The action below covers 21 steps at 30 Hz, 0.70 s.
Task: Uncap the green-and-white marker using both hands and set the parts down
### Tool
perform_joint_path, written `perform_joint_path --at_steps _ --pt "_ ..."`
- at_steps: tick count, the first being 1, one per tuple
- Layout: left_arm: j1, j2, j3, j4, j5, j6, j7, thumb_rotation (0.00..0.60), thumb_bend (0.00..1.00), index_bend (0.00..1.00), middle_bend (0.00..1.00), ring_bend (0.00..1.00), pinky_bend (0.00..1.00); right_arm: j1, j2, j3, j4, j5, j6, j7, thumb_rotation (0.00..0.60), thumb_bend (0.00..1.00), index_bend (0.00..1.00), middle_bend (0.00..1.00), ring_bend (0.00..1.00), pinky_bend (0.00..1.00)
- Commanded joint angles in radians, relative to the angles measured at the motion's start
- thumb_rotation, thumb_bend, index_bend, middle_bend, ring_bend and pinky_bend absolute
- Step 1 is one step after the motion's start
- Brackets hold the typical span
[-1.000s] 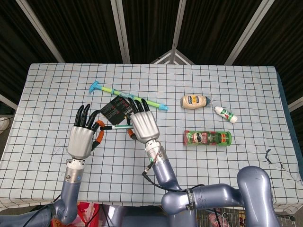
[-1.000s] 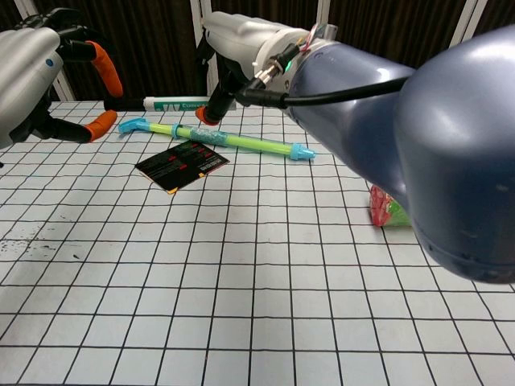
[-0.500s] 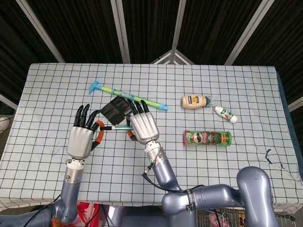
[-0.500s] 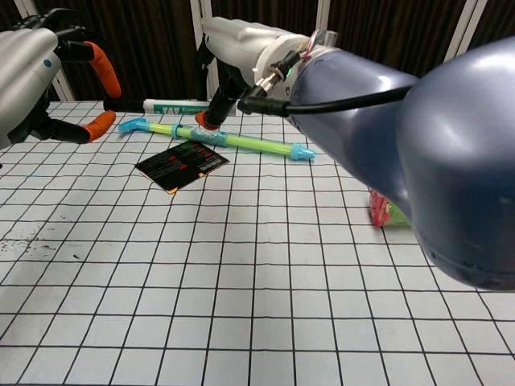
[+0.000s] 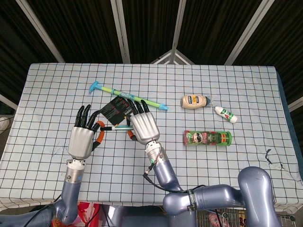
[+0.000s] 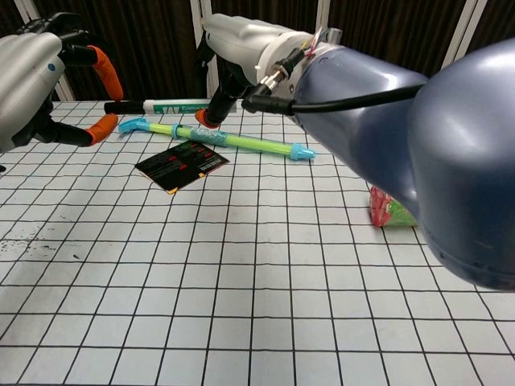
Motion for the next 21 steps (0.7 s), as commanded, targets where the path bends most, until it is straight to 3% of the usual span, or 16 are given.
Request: perform_joint_path --at_steps 1,21 --pt "-0.001 -0.002 -0.001 0.001 0.000 0.001 0.000 0.600 0.49 0.52 0.22 0.00 0.01 -0.002 0.003 -0.001 -0.003 0.000 -0.001 0.001 0.600 0.42 0.76 0.06 0.10 0.00" --pt "0.006 -0.002 -0.001 0.012 -0.002 0.016 -0.017 0.600 0.51 0.53 0.23 0.00 0.01 -0.020 0.020 -0.005 -0.018 -0.005 -0.009 0.023 0.600 0.42 0.76 0.06 0.10 0.00"
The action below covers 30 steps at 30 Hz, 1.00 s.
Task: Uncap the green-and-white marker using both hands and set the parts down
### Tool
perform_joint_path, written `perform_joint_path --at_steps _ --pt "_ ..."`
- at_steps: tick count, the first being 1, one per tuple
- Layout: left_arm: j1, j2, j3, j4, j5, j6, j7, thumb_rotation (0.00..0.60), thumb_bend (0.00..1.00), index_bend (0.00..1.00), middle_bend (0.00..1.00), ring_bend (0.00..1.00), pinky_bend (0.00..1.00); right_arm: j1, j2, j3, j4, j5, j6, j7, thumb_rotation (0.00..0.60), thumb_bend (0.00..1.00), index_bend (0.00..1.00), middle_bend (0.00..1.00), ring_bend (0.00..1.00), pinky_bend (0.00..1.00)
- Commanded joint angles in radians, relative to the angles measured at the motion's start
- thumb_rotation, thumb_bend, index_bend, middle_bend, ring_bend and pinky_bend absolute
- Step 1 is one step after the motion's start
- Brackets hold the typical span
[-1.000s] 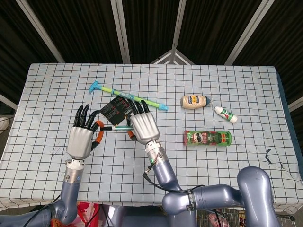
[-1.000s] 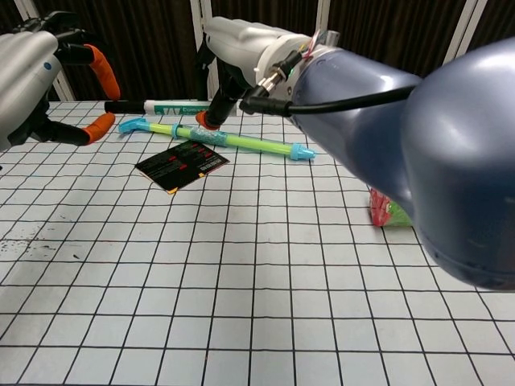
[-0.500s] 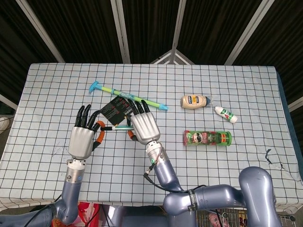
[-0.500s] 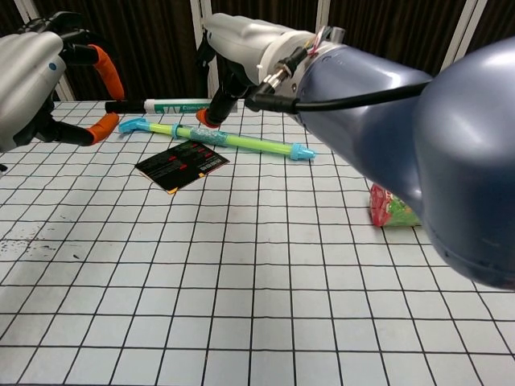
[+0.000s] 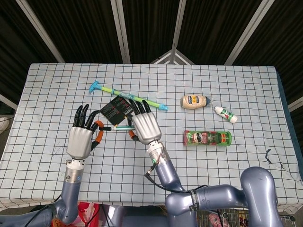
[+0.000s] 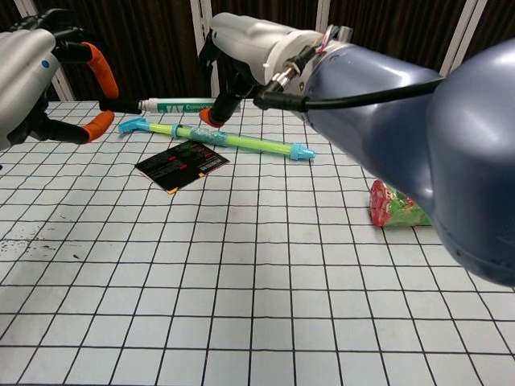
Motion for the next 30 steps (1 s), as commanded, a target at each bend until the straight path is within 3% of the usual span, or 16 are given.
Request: perform_joint_path --at_steps 1,15,23,27,30 --pt "0.002 0.002 0.002 0.000 0.001 0.002 -0.005 0.600 0.51 0.53 0.23 0.00 0.01 -0.004 0.002 -0.001 0.001 0.000 -0.002 0.005 0.600 0.42 0.76 0.06 0.10 0.00" --pt "0.041 0.017 0.019 0.033 0.000 0.045 -0.058 0.600 0.51 0.54 0.23 0.00 0.01 -0.048 0.030 -0.018 0.019 0.002 -0.003 0.047 0.600 0.42 0.76 0.06 0.10 0.00" --pt "0.106 0.030 0.072 0.129 -0.031 0.043 -0.136 0.600 0.51 0.54 0.23 0.00 0.01 -0.111 0.022 -0.104 0.079 0.001 -0.050 0.111 0.600 0.42 0.76 0.06 0.10 0.00" --pt "0.131 -0.006 0.091 0.237 -0.070 0.008 -0.214 0.600 0.51 0.53 0.23 0.00 0.01 -0.145 -0.012 -0.151 0.142 0.005 -0.106 0.172 0.600 0.42 0.76 0.06 0.10 0.00" --pt "0.137 -0.042 0.095 0.321 -0.093 -0.025 -0.286 0.600 0.51 0.44 0.19 0.00 0.01 -0.161 -0.041 -0.173 0.201 -0.002 -0.143 0.209 0.600 0.42 0.76 0.06 0.10 0.00"
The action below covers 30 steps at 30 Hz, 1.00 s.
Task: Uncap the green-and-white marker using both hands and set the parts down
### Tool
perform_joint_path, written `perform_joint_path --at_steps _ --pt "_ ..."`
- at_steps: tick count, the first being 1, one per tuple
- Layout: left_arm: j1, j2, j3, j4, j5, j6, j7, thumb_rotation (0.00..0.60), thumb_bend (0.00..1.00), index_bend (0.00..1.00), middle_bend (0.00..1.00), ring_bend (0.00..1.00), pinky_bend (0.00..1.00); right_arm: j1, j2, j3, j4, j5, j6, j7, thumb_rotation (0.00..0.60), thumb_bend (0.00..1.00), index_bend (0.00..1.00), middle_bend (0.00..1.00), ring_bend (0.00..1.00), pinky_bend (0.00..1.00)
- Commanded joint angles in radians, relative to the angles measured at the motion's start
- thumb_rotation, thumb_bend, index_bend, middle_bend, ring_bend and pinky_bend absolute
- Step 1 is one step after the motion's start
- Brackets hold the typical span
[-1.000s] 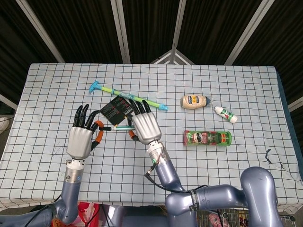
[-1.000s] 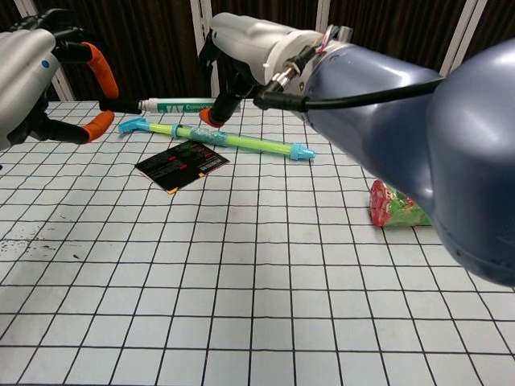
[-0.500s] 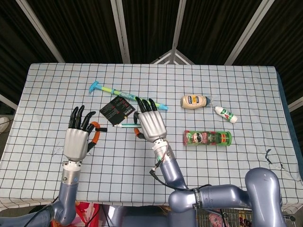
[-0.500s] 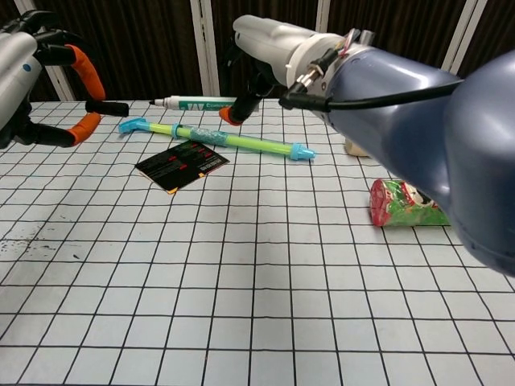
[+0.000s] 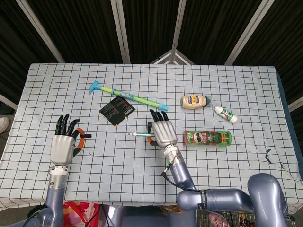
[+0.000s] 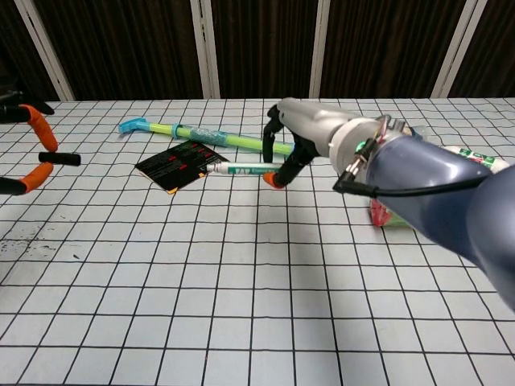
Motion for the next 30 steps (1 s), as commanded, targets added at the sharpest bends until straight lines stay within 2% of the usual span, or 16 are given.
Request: perform_joint_path --at_steps 1,4,6,7,9,11,16,18,22,25,30 --pt "0.016 -0.051 0.013 0.113 -0.036 -0.046 -0.095 0.600 0.50 0.38 0.17 0.00 0.01 -0.024 -0.039 -0.031 0.067 -0.007 -0.048 0.047 0.600 0.42 0.73 0.06 0.10 0.00" --pt "0.013 -0.075 0.012 0.167 -0.048 -0.073 -0.131 0.600 0.49 0.14 0.09 0.00 0.00 -0.029 -0.059 -0.036 0.106 -0.008 -0.081 0.063 0.600 0.42 0.53 0.06 0.09 0.00" --pt "0.010 -0.077 0.015 0.178 -0.042 -0.079 -0.146 0.600 0.49 0.02 0.02 0.00 0.00 -0.028 -0.065 -0.032 0.116 -0.001 -0.092 0.057 0.600 0.38 0.32 0.05 0.06 0.00" --pt "0.007 -0.073 0.017 0.175 -0.034 -0.076 -0.154 0.600 0.49 0.00 0.01 0.00 0.00 -0.027 -0.065 -0.028 0.114 0.009 -0.097 0.050 0.600 0.34 0.22 0.04 0.05 0.00" --pt "0.002 -0.061 0.019 0.157 -0.012 -0.057 -0.169 0.600 0.49 0.00 0.00 0.00 0.00 -0.025 -0.061 -0.015 0.102 0.030 -0.097 0.032 0.600 0.29 0.09 0.03 0.04 0.00" --pt "-0.001 -0.048 0.018 0.136 0.004 -0.037 -0.177 0.600 0.48 0.00 0.00 0.00 0.00 -0.024 -0.055 -0.004 0.086 0.042 -0.091 0.018 0.600 0.28 0.02 0.02 0.04 0.00" --pt "0.004 0.014 0.011 0.042 0.037 0.017 -0.135 0.600 0.49 0.00 0.00 0.00 0.00 -0.041 -0.011 0.021 0.013 0.051 -0.062 0.009 0.600 0.28 0.00 0.02 0.04 0.00" --pt "0.018 0.062 0.006 -0.028 0.042 0.044 -0.112 0.600 0.48 0.01 0.01 0.00 0.00 -0.058 0.033 0.031 -0.044 0.045 -0.040 0.010 0.600 0.27 0.00 0.02 0.04 0.00" --pt "0.055 0.168 -0.009 -0.130 0.048 0.107 -0.039 0.600 0.48 0.12 0.05 0.00 0.00 -0.117 0.144 0.042 -0.153 -0.026 0.042 0.036 0.600 0.27 0.17 0.03 0.08 0.00" --pt "0.095 0.263 -0.018 -0.213 0.019 0.124 0.006 0.600 0.48 0.16 0.05 0.00 0.01 -0.178 0.234 0.014 -0.194 -0.131 0.120 0.057 0.600 0.29 0.19 0.04 0.10 0.00" --pt "0.163 0.419 -0.021 -0.324 -0.028 0.140 0.042 0.600 0.48 0.16 0.01 0.00 0.01 -0.278 0.415 -0.090 -0.216 -0.244 0.167 0.039 0.600 0.31 0.20 0.04 0.10 0.00"
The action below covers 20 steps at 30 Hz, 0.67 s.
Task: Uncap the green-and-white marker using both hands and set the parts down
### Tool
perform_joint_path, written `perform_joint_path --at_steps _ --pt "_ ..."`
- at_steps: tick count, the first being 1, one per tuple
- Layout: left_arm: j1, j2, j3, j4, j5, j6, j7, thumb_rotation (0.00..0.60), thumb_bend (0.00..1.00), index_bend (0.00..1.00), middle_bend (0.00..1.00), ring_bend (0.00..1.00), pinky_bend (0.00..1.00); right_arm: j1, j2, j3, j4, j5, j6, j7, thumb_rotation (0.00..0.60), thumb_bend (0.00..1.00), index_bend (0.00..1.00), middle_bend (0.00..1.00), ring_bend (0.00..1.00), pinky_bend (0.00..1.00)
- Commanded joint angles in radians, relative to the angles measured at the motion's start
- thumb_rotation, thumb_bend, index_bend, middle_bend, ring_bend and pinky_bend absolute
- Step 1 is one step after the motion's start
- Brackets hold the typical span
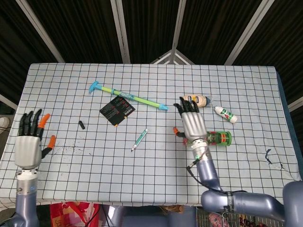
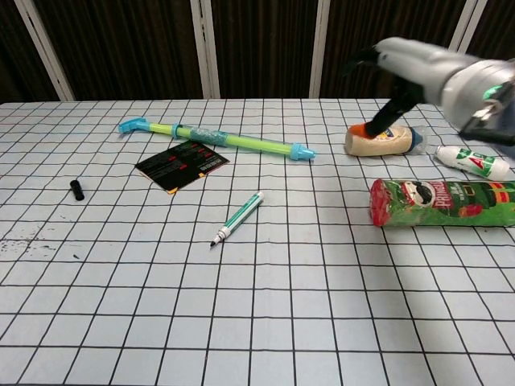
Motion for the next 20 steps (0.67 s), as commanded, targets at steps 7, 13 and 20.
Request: perform_joint_path --at_steps 7,13,20 --pt "0.130 0.265 0.012 -0.186 -0.116 -0.018 0.024 0.600 0.48 0.06 0.00 0.00 0.01 -0.221 0.296 -0.160 -0.013 -0.214 0.064 0.168 0.600 0.31 0.20 0.04 0.10 0.00" --pt "0.160 0.304 0.024 -0.199 -0.160 -0.056 -0.025 0.600 0.48 0.10 0.04 0.00 0.01 -0.307 0.403 -0.205 -0.011 -0.261 0.066 0.262 0.600 0.31 0.20 0.04 0.10 0.00" --pt "0.164 0.361 0.029 -0.267 -0.216 -0.130 0.012 0.600 0.48 0.08 0.02 0.00 0.01 -0.374 0.489 -0.242 -0.034 -0.346 0.082 0.314 0.600 0.31 0.20 0.04 0.10 0.00"
